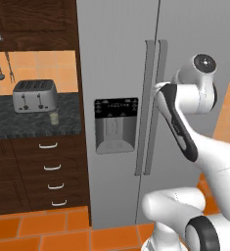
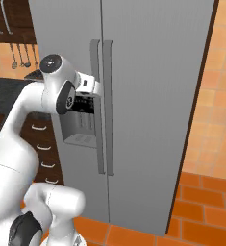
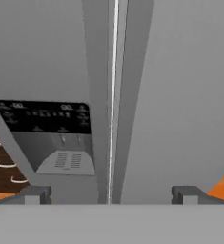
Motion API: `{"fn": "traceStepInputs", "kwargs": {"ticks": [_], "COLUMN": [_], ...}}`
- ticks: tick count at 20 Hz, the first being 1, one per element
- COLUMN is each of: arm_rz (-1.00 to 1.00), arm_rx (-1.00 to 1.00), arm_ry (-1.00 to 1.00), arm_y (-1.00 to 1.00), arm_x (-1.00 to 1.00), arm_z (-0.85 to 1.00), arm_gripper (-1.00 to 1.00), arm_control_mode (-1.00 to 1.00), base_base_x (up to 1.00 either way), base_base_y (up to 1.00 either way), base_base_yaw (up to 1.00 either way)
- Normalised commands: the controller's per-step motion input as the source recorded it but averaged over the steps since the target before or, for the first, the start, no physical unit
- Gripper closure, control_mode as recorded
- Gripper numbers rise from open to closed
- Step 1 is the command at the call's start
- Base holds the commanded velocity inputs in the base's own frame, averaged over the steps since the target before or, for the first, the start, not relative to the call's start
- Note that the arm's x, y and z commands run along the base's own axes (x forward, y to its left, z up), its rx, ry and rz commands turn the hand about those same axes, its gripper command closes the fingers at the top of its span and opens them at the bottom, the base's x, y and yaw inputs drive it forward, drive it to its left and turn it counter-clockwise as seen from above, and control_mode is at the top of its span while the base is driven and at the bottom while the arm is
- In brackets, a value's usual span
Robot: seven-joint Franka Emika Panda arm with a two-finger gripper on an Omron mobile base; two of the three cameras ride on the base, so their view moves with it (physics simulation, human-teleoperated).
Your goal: Grab a lemon wedge from the fridge and one ice cube from the ice bowl, and put them in the glass of lemonade.
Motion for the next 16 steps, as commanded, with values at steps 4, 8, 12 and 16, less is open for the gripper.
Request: {"fn": "traceStepInputs", "kwargs": {"ticks": [4, 8, 12, 16], "arm_rz": [0.0, 0.0, 0.0, 0.0], "arm_rx": [0.06, 0.04, 0.0, 0.0], "arm_ry": [-0.03, -0.06, 0.0, 0.0], "arm_y": [0.0, -0.06, -0.48, -0.37], "arm_x": [1.0, 1.0, 0.62, 0.59], "arm_z": [-0.08, -0.14, 0.01, -0.14], "arm_gripper": [-1.0, -1.0, -1.0, -1.0], "arm_control_mode": [-1.0, -1.0, -1.0, -1.0], "base_base_x": [0.0, 0.0, 0.0, 0.0], "base_base_y": [0.0, 0.0, 0.0, 0.0], "base_base_yaw": [0.0, 0.0, 0.0, 0.0]}}
